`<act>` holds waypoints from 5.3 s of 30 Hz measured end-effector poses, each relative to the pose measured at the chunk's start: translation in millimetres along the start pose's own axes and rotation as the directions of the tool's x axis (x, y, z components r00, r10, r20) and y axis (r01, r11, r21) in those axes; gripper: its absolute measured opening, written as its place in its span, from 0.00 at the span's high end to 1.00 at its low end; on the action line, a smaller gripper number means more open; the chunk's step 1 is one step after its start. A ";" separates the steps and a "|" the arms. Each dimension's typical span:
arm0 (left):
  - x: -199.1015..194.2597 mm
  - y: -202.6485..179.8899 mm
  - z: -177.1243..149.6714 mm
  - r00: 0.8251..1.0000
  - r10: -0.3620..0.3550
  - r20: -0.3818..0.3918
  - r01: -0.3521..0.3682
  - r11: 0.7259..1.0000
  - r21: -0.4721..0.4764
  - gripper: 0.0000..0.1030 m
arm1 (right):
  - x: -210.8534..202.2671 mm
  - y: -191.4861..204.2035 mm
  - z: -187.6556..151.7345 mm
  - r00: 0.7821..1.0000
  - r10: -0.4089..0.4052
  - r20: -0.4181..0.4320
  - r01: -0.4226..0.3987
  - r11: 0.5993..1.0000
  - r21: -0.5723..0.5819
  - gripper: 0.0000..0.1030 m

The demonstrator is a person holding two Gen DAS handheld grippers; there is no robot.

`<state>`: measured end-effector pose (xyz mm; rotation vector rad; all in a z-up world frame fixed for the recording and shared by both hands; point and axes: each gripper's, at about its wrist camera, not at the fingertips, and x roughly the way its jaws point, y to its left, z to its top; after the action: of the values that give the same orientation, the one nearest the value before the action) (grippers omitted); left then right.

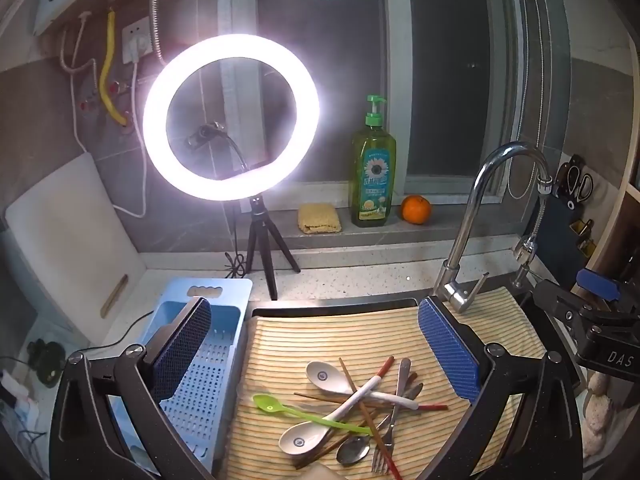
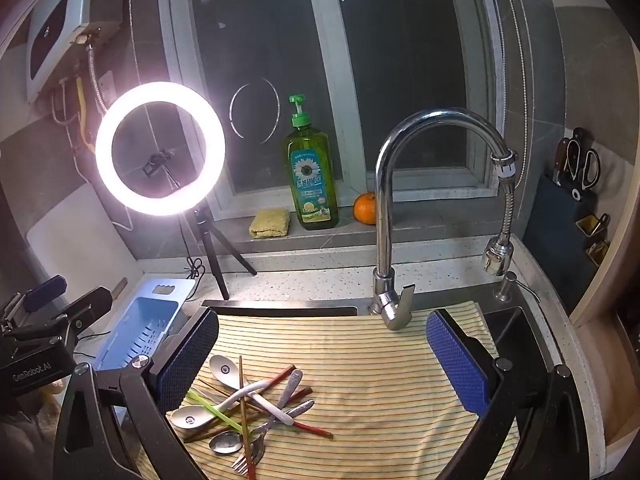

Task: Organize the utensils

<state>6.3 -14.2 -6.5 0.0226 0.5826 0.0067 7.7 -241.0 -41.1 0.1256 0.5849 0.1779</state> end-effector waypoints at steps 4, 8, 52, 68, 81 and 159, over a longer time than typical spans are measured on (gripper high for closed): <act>-0.6 -0.2 1.3 1.000 -0.001 0.002 0.001 1.000 0.003 0.00 | -0.5 2.3 -0.1 1.000 0.001 -0.001 -0.001 1.000 0.000 0.00; -1.1 -1.1 1.6 1.000 -0.001 0.006 0.001 1.000 0.005 0.00 | 0.4 1.0 0.3 1.000 -0.005 -0.001 0.005 1.000 -0.004 0.00; 20.2 7.6 -10.5 0.997 0.028 -0.069 -0.028 1.000 0.005 0.00 | 25.2 -1.7 -6.1 0.999 0.051 -0.007 -0.051 0.999 -0.011 0.00; 34.4 50.7 -82.2 0.957 0.092 -0.276 -0.116 0.991 -0.072 0.02 | 70.0 -7.9 -16.7 0.955 0.238 -0.180 -0.243 0.970 -0.009 0.00; 43.9 30.4 -138.9 0.916 -0.035 -0.399 -0.012 0.993 -0.114 0.33 | 112.3 9.4 -57.3 0.817 0.383 -0.431 -0.382 0.920 0.093 0.31; 113.7 -34.2 -176.3 0.765 -0.272 -0.584 0.143 0.956 -0.258 0.88 | 161.8 22.4 -141.9 0.604 0.194 -0.773 -0.589 0.762 -0.269 0.82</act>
<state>4.2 -43.5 -217.0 -0.2523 1.2425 -0.1523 58.1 -176.9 -241.5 -0.3579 1.2765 0.8689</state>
